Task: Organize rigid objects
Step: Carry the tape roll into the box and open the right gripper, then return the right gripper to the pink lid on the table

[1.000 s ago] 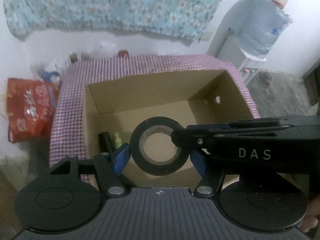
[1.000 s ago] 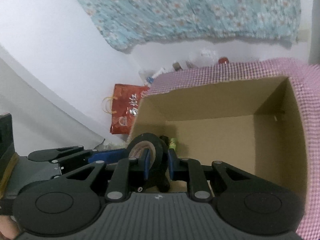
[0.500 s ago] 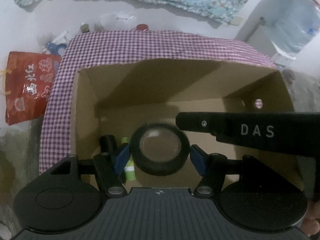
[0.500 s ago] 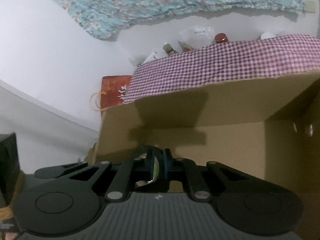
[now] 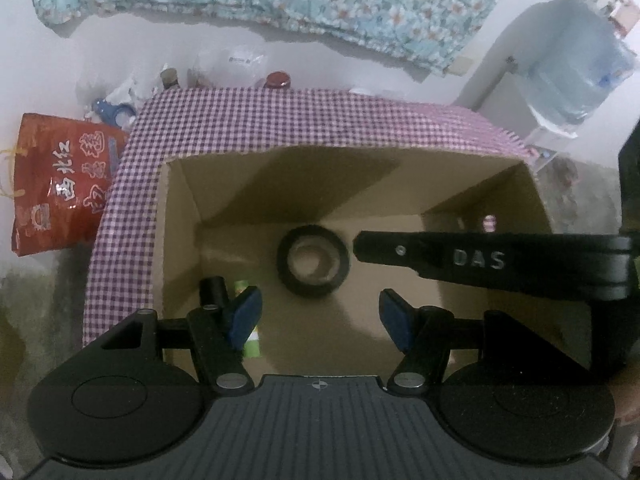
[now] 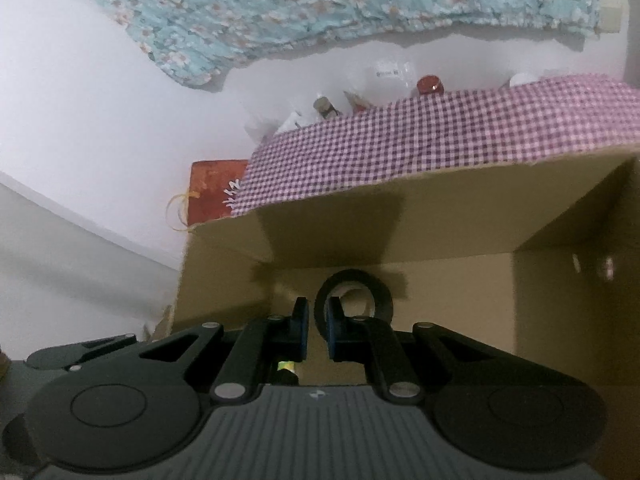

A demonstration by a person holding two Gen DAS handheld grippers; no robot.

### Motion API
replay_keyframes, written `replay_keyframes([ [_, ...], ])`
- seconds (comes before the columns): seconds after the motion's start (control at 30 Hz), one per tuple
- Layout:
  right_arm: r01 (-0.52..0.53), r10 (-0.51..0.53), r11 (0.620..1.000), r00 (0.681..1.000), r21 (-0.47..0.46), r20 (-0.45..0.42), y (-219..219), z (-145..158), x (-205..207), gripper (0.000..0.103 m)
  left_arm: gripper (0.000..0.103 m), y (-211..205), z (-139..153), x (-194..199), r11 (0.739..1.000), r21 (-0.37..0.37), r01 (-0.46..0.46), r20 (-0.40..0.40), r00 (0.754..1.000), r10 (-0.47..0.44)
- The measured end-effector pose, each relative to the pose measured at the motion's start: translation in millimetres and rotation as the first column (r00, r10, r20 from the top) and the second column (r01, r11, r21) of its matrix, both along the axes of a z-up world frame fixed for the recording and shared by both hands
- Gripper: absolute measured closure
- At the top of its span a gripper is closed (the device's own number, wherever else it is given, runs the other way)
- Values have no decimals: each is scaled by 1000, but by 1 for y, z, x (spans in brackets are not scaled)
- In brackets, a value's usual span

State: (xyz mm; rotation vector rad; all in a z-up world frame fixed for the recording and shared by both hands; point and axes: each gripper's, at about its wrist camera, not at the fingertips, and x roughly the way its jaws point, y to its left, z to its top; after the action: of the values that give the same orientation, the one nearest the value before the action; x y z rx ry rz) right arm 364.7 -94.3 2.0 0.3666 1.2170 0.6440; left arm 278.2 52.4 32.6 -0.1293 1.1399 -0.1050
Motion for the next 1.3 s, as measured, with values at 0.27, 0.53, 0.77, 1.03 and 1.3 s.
replay_keyframes([
  [0.27, 35, -38, 997, 999, 72, 39, -39, 44, -29, 93, 38, -1, 34, -27, 1000, -25, 12, 64, 998, -11],
  [0.53, 35, -53, 986, 994, 165, 101, -85, 90, -88, 91, 38, 1, 73, -78, 996, -73, 52, 148, 988, -41],
  [0.77, 27, -57, 976, 989, 215, 136, -115, 92, -157, 91, 38, -3, 69, -147, 995, -61, 80, 189, 980, -67],
  [1.03, 66, -75, 978, 996, 198, 40, -118, 39, -214, 90, 38, -7, 16, -208, 996, -25, 82, 127, 989, -79],
  [1.3, 54, -41, 988, 995, 145, -96, -89, -20, -241, 81, 38, -9, -32, -226, 998, 39, 54, 27, 998, -55],
])
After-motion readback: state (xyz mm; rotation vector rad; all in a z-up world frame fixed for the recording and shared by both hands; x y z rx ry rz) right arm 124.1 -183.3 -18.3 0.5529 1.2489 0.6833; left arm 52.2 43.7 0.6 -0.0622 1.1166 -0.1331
